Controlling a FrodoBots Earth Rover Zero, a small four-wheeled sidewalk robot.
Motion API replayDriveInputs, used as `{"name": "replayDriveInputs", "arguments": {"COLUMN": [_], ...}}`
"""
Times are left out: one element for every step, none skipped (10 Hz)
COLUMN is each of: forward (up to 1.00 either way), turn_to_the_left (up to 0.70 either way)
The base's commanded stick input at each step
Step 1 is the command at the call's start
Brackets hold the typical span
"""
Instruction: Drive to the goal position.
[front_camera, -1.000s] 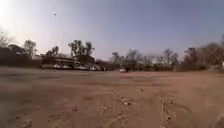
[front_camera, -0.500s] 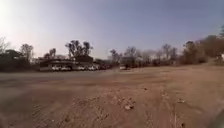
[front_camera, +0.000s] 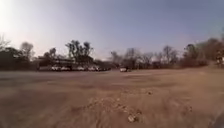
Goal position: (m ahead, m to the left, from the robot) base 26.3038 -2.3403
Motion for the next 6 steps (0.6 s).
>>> {"name": "replayDriveInputs", "arguments": {"forward": [0.70, 0.70, 0.70, 0.70, 0.70, 0.70], "turn_to_the_left": [0.00, 0.00, 0.00, 0.00, 0.00, 0.00]}}
